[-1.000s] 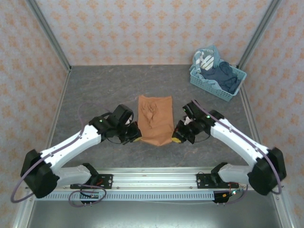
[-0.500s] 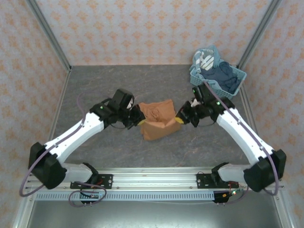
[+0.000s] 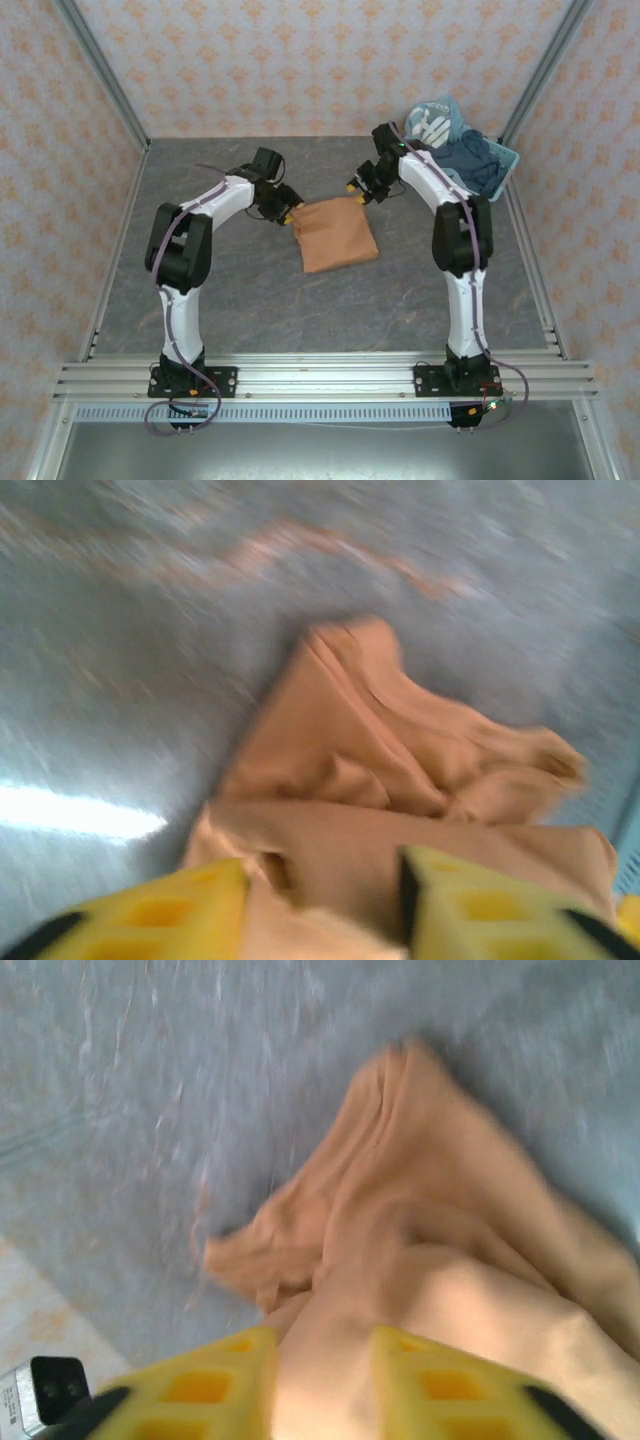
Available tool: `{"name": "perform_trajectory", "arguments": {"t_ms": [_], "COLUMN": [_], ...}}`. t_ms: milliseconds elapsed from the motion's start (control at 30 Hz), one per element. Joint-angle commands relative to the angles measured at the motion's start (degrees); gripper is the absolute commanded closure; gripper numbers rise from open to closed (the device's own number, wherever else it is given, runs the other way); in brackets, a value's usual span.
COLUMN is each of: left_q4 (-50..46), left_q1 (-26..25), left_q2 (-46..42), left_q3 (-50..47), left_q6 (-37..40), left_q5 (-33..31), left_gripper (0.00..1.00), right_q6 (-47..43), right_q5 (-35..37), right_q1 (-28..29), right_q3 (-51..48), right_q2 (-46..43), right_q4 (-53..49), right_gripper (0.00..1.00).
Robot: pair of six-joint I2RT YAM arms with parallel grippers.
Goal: Fold and stack the t-shirts
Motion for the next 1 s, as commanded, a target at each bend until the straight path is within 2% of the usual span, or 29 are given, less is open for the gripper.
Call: {"name": "perform_trajectory", "arguments": {"t_ms": [0, 67, 133, 233, 333, 367, 467, 567, 667, 833, 967], "left_q4": [-1.1, -2.0, -2.2, -0.5, 4.6, 6.9, 14.9, 15.7, 14.4, 15.5, 8.5], "left_q1": [0.6, 0.2, -0.4, -2.2, -5.8, -7.6, -12.3, -14.1, -13.2, -9.3, -6.8], "left_q2": [-2.6, -6.2, -12.1, -21.1, -29.8, -32.0, -34.6, -30.1, -22.0, -8.7, 0.0], "left_q3": [6.0, 6.1, 2.9, -7.6, -21.0, -24.7, -30.2, -25.6, -18.5, -8.8, 0.5], "left_q6": [1.8, 3.2, 3.7, 0.8, -6.8, -10.5, -19.0, -19.5, -18.4, -17.3, -11.8], "left_q5": [-5.2, -8.3, -10.6, -10.8, -10.3, -10.0, -10.5, -11.7, -11.9, -10.4, -11.9], "left_gripper": [0.35, 0.32, 0.31, 0.32, 0.33, 0.34, 0.47, 0.59, 0.7, 0.73, 0.73], "right_q6": [-3.5, -5.0, -7.0, -8.1, -8.5, -8.5, -7.0, -4.9, -4.4, -2.4, -1.6], "right_q5": [5.8, 6.9, 8.2, 9.6, 9.3, 9.0, 6.0, 1.0, -0.4, -1.7, 1.0], "right_q1": [-0.9, -0.9, -0.8, -0.5, -0.2, -0.1, 0.3, 1.0, 1.8, 1.9, 1.3], "right_q3": [6.3, 7.5, 5.7, -5.3, -17.9, -22.6, -31.7, -32.6, -28.0, -17.7, -10.3], "right_q2": [1.5, 0.9, -1.7, -9.7, -18.9, -21.9, -27.7, -25.3, -19.4, -8.7, -1.0], "right_q4": [-4.1, -5.7, -6.6, -2.5, 2.3, 4.5, 12.5, 19.1, 20.2, 20.6, 16.5], "right_gripper": [0.55, 0.5, 0.48, 0.47, 0.47, 0.5, 0.75, 0.87, 0.9, 0.92, 0.94]}}
